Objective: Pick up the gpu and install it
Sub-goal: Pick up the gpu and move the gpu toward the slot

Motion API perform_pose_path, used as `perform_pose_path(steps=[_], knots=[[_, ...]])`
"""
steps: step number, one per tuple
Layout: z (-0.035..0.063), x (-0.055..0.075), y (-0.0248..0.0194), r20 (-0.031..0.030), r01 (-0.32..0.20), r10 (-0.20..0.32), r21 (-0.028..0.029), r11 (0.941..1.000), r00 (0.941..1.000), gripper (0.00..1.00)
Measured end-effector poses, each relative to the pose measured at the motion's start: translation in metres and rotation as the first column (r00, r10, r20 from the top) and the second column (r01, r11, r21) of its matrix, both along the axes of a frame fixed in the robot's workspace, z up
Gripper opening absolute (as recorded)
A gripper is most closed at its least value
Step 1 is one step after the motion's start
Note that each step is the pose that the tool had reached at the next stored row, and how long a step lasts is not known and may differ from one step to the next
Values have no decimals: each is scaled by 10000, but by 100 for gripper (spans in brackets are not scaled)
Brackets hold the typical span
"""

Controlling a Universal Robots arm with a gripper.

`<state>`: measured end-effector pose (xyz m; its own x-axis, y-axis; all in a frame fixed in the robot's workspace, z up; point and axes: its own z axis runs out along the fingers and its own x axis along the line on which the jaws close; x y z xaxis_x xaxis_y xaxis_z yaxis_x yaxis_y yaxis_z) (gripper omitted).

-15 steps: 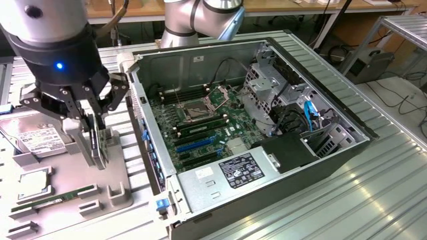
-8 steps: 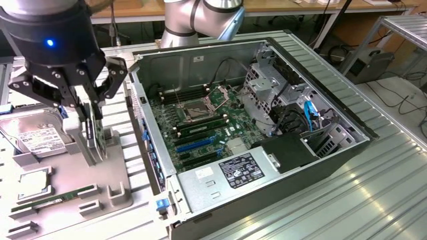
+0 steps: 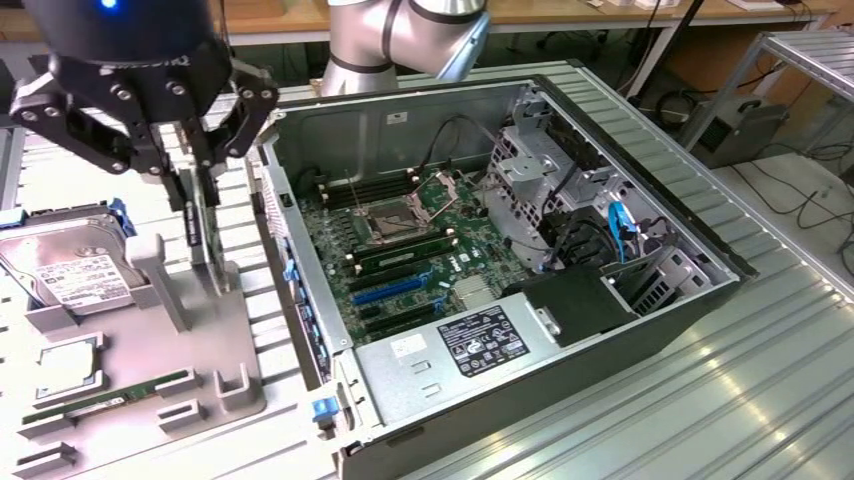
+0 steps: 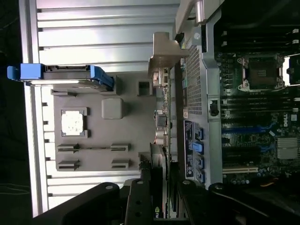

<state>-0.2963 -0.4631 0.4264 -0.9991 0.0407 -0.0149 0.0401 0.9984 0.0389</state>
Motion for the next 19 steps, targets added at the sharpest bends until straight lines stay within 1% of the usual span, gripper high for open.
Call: perform_pose_path(steps=[2,3,4,7,9,11,12,16,19], knots=[[66,202,-60,1,-1,1,53,10000,10000,26],[75,276,-72,0,-2,2,67,10000,10000,26],[87,380,-83,0,0,0,89,10000,10000,26],[99,542,-95,-3,0,0,111,9999,10000,26],[100,652,-98,-7,-2,2,117,9999,10000,26],[99,841,-99,-16,-2,2,116,9999,10000,26],[95,902,-98,-18,0,1,117,9999,10000,26],[60,1086,-99,-24,-1,1,107,9999,10000,26],[9,1224,-94,-26,-1,2,74,10000,10000,26]])
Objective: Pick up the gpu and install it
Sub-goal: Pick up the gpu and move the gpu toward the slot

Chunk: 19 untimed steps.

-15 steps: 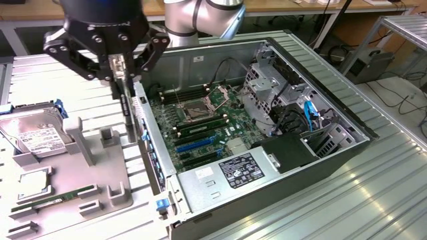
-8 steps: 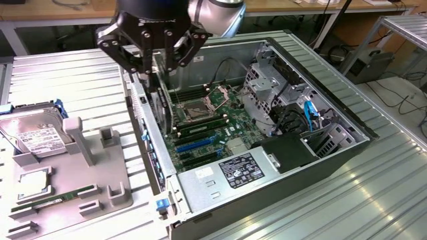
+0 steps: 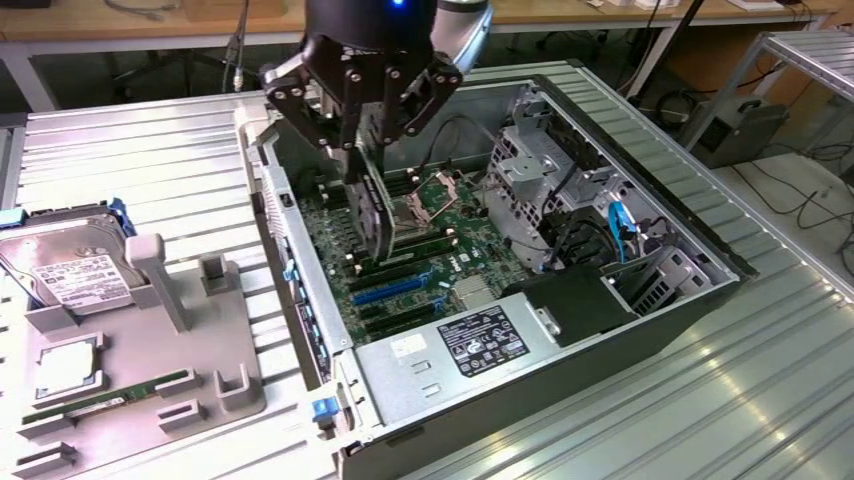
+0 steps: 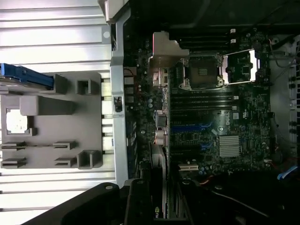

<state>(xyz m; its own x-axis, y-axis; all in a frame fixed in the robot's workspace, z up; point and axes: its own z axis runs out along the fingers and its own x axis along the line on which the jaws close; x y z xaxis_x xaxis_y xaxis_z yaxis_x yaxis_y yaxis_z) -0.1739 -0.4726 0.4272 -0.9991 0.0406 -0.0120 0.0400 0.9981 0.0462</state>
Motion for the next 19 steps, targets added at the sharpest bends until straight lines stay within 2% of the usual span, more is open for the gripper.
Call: perform_pose_path(steps=[4,9,16,17,19], knots=[[-82,204,19,0,0,0,-52,10000,10000,26],[-180,449,69,-1,0,0,-113,9999,10000,26],[-319,796,161,0,0,-1,-165,9999,10000,26],[-352,877,177,-1,-1,1,-169,9999,10000,26],[-399,957,188,-1,-51,51,-176,9998,10000,26]])
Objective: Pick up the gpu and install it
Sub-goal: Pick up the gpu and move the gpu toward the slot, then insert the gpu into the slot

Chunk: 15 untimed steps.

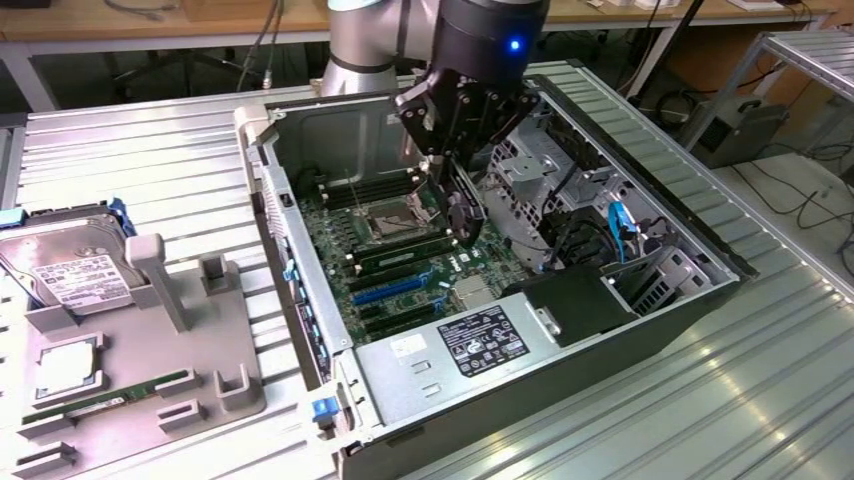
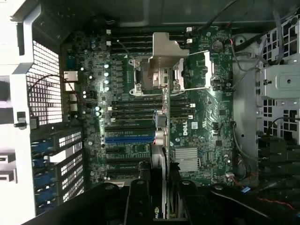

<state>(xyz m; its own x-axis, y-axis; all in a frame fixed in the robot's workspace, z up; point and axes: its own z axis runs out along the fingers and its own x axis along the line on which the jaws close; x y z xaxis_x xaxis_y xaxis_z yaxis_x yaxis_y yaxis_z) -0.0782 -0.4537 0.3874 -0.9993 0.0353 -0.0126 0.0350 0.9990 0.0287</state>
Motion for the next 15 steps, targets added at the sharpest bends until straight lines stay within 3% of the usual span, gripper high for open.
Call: perform_pose_path(steps=[5,15], knots=[[-45,49,0,-48,-231,231,-4,9997,9997,26],[-45,49,0,-48,-290,290,-4,9996,9996,26]])
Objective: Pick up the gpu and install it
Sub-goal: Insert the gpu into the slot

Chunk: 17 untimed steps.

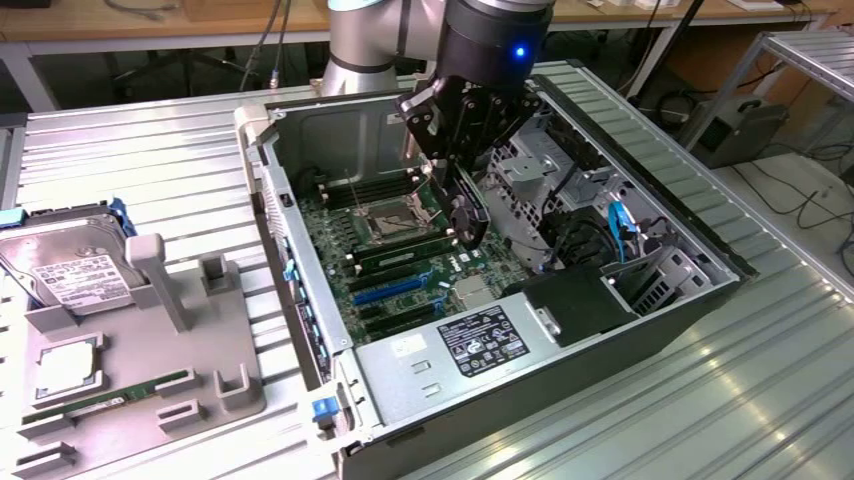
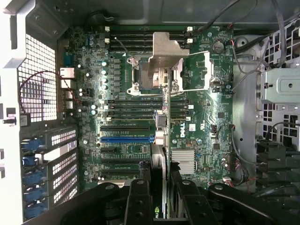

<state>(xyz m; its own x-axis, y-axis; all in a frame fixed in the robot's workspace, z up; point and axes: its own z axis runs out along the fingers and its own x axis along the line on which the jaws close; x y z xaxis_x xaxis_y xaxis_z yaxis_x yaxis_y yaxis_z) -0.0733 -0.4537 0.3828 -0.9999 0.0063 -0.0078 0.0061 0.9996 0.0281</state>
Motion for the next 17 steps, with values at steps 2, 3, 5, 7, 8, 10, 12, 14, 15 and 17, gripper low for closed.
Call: perform_pose_path(steps=[2,3,5,7,8,10,12,14,15,17], knots=[[0,0,0,0,-5,5,0,10000,10000,26],[0,0,0,0,-7,7,0,10000,10000,26],[-2,0,0,-1,-82,82,0,10000,10000,26],[-9,0,0,1,-509,509,0,9987,9987,26],[-14,0,0,0,-780,780,0,9970,9970,26],[-20,0,0,0,-1204,1204,0,9927,9927,26],[-28,0,0,0,-1639,1639,0,9865,9865,26],[-35,0,0,1,-2004,2004,1,9797,9797,26],[-39,0,0,0,-2191,2191,0,9757,9757,26],[-47,0,0,0,-2555,2555,-1,9668,9668,26]])
